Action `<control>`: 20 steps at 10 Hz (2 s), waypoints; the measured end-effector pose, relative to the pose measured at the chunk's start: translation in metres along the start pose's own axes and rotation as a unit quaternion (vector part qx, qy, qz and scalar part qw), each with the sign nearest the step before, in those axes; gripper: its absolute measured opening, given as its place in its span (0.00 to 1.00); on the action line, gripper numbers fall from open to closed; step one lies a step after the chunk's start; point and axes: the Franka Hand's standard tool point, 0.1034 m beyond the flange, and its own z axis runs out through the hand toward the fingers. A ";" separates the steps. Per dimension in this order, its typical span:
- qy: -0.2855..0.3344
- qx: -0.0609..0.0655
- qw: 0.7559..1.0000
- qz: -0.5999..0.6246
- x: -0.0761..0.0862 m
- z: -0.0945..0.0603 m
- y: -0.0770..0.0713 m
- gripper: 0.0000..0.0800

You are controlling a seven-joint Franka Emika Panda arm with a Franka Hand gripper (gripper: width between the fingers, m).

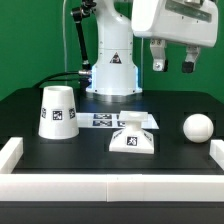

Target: Assemble lamp

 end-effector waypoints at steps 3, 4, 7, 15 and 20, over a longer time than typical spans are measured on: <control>0.000 0.000 1.000 0.000 0.000 0.000 0.000 0.87; 0.000 0.001 1.000 0.000 0.000 0.000 0.000 0.87; 0.000 0.001 1.000 0.008 -0.017 0.002 -0.003 0.87; -0.011 0.006 0.971 0.238 -0.059 0.018 -0.011 0.87; -0.010 0.066 0.880 0.470 -0.076 0.038 -0.012 0.87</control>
Offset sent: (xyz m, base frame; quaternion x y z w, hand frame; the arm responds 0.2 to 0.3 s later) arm 0.0000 0.0000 0.0000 0.0000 0.0000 0.0000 1.0000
